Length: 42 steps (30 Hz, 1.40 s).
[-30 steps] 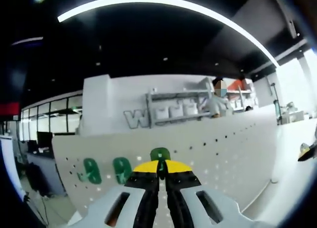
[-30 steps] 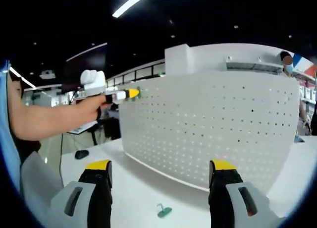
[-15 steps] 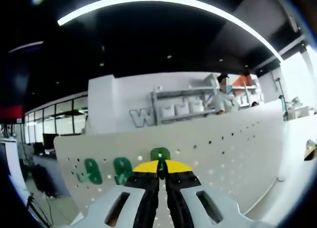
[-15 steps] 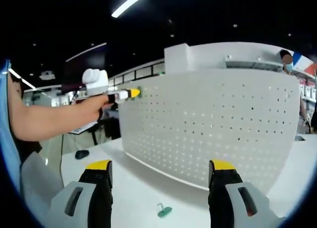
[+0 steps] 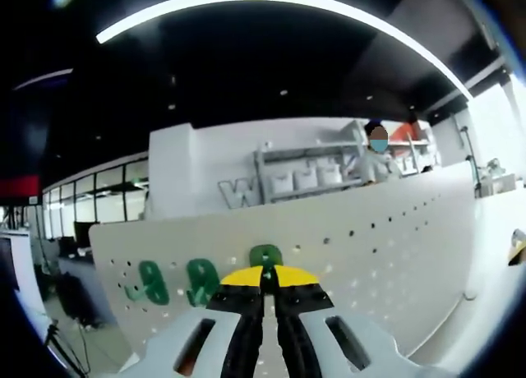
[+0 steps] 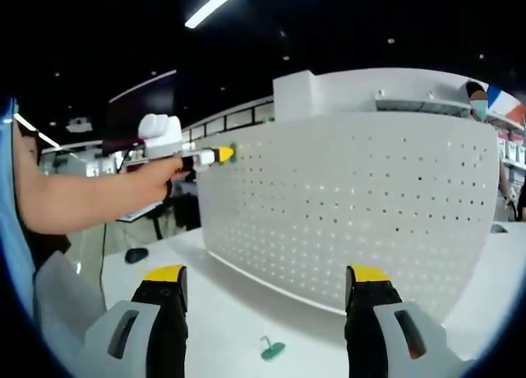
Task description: Insert the hook assembly into the mounting plate slot until the hook locks in place.
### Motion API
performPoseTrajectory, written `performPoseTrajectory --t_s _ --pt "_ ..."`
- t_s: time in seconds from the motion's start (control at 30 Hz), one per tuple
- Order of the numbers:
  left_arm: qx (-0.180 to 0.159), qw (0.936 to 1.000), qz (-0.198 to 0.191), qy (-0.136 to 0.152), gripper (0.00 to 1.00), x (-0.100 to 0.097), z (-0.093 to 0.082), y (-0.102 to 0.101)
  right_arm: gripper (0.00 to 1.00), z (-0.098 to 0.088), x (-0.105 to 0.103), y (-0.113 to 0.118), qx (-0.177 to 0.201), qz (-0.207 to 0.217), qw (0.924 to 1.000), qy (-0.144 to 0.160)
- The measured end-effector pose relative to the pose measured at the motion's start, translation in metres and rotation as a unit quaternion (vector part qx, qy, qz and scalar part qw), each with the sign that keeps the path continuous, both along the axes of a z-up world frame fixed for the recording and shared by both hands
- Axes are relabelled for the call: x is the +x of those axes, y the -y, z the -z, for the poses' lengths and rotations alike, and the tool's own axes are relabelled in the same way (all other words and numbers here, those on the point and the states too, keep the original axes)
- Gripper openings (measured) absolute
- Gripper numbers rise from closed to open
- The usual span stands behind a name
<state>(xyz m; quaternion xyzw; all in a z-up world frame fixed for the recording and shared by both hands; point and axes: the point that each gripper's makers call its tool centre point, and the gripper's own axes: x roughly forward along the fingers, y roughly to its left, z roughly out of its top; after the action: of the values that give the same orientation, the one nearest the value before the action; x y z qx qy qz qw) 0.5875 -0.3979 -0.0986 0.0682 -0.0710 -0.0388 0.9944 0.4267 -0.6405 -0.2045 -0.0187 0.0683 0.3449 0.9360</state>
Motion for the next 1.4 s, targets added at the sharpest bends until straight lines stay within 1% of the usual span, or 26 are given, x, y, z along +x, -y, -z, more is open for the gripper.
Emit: performPoseTrajectory --t_s 0.27,0.4,0.53,0.6,0.63,0.97,1.4 --pt "0.011 0.9999 -0.004 0.001 0.03 0.0004 0.0008 -0.0002 0.79 0.0008 0.0000 0.0006 0.000 0.000 1.0000 -0.001" --pt "0.041 0.9991 -0.011 0.004 0.03 -0.0001 0.0012 0.0014 0.79 0.0015 -0.0003 0.0010 0.002 0.000 1.0000 -0.003" --pt "0.051 0.9986 -0.012 0.004 0.03 -0.0001 0.0007 0.0008 0.79 0.0030 -0.0009 0.0007 0.003 0.000 1.0000 -0.005" --pt "0.067 0.9977 -0.015 0.004 0.03 0.0000 0.0008 0.0014 0.79 0.0037 -0.0009 0.0007 0.003 -0.001 1.0000 -0.007" --pt "0.069 0.9975 -0.015 0.004 0.03 -0.0001 0.0009 0.0017 0.79 0.0037 -0.0007 0.0007 0.003 0.000 1.0000 -0.007" --pt "0.075 0.9971 -0.011 0.005 0.03 0.0012 0.0006 0.0010 0.78 0.0067 -0.0006 -0.0017 0.000 -0.002 0.9999 -0.010" --pt "0.086 0.9961 -0.020 0.002 0.04 0.0046 0.0017 0.0016 0.78 0.0092 -0.0014 -0.0014 0.002 -0.001 0.9999 -0.015"
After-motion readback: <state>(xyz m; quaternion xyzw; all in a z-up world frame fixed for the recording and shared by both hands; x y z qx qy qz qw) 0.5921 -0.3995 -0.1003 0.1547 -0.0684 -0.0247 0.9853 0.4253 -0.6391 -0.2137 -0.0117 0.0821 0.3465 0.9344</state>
